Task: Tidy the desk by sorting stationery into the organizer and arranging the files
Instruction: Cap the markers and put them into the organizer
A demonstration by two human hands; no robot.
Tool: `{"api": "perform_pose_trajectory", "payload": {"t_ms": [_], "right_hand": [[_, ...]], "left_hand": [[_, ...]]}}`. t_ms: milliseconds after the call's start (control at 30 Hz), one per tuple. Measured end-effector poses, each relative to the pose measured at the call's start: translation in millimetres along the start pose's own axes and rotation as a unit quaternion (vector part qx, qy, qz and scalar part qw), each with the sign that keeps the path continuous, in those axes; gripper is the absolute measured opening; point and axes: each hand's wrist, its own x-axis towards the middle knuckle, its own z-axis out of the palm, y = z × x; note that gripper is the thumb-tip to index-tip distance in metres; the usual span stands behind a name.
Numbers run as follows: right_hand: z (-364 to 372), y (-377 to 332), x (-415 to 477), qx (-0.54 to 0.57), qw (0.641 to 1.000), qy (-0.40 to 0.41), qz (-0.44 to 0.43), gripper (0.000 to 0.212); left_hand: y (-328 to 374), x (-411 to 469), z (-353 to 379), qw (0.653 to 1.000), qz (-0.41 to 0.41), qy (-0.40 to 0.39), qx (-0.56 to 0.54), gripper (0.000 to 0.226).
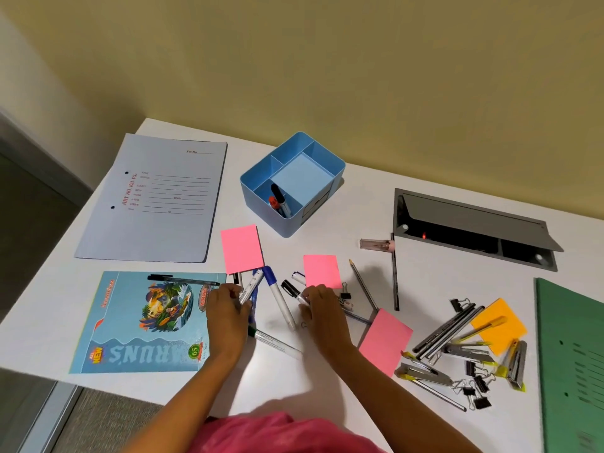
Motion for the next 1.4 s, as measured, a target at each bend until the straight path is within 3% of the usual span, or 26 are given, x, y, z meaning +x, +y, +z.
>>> {"api": "perform_pose_trajectory", "payload": {"t_ms": [267, 500, 700, 833, 1000, 1300, 1400], "right_hand": [[-24, -8, 20, 0.076, 0.992, 0.099, 0.013, 0.017], [-66, -37, 48, 0.188, 0.953, 0.232, -0.049, 0.011], [-94, -60, 88, 0.234, 0.950, 0.200, 0.047, 0.025], [-98, -70, 115, 0.193, 0.959, 0.207, 0.024, 0.035], [-99, -76, 135, 0.184, 0.967, 0.173, -0.028, 0.027], [-86, -69, 149, 0.109, 0.989, 0.092, -0.032, 0.023], [-78, -63, 152, 0.066, 0.993, 0.091, -0.026, 0.032]], "left_hand": [[-4, 3, 5, 0.999, 0.019, -0.005, 0.046, 0.029], [-5, 4, 5, 0.998, 0.023, 0.001, 0.060, 0.026], [0, 3, 3, 0.999, 0.010, 0.015, 0.036, 0.022], [9, 2, -2, 0.999, 0.028, 0.033, 0.010, 0.023], [23, 3, -8, 0.998, 0.040, 0.053, -0.007, 0.021], [38, 10, -15, 0.995, 0.040, 0.059, -0.064, 0.021], [41, 11, -16, 0.994, 0.044, 0.063, -0.073, 0.023]]}}
